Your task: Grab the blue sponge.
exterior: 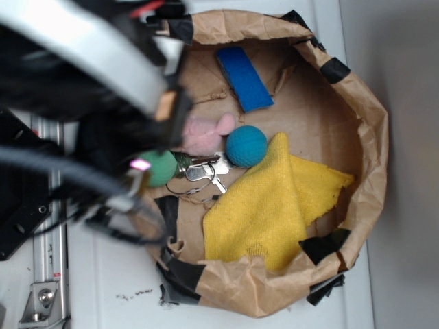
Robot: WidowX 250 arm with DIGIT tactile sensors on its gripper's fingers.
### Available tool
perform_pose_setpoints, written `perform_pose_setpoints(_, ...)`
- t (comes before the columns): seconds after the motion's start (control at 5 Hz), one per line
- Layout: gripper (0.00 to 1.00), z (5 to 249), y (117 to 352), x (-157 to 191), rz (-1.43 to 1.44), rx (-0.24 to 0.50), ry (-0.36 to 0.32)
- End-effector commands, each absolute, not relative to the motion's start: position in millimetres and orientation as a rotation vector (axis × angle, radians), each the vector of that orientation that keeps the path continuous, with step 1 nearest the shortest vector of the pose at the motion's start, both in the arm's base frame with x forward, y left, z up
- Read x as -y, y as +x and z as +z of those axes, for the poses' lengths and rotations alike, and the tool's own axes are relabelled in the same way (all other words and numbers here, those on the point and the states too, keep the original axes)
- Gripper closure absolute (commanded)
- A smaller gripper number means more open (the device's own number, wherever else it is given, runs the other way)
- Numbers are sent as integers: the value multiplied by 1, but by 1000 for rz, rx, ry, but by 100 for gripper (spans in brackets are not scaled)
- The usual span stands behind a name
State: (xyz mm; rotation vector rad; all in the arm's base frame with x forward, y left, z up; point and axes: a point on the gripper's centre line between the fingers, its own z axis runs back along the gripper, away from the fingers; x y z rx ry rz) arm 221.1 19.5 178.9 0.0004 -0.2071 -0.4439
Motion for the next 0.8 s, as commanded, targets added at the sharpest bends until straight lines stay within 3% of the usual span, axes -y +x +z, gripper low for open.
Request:
perform_pose_setpoints(0.0,0,130,257,-39,-683,217,27)
perform_pose_setpoints(0.2,0,103,256,-43,-774,153,96)
perform_pose_setpoints(0.4,0,81,253,-48,-840,79,112)
perform_pose_setpoints(0.6,0,78,265,-69,-848,57,144)
